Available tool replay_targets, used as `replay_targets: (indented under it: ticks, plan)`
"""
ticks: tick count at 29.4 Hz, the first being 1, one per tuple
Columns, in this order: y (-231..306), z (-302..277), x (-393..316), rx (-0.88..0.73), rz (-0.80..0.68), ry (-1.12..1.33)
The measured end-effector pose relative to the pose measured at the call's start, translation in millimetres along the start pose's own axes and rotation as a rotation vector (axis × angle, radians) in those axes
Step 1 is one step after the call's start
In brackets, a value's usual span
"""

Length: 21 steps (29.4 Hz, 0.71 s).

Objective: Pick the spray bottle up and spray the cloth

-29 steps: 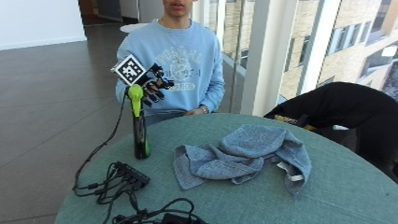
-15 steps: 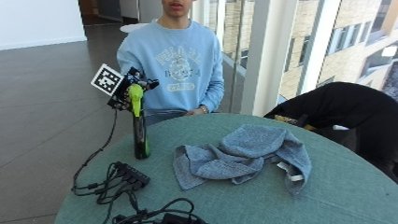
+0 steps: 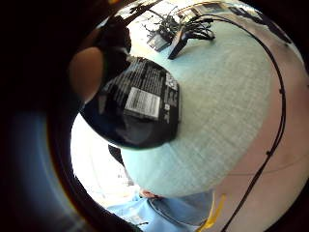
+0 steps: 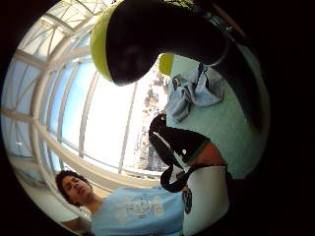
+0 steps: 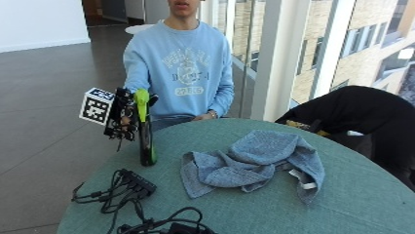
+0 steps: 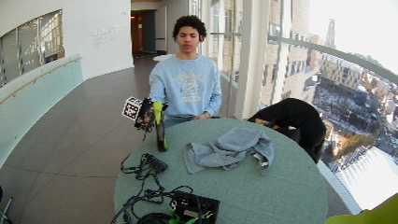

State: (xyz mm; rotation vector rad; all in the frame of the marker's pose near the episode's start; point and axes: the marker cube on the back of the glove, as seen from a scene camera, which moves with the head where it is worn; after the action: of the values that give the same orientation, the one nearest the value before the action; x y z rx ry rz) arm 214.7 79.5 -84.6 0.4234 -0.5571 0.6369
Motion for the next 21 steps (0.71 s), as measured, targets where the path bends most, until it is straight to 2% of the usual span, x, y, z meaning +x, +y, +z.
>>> replay_targets:
  ticks: [21]
  plan:
    - [-40,22,11,0.101,0.05,-0.08]
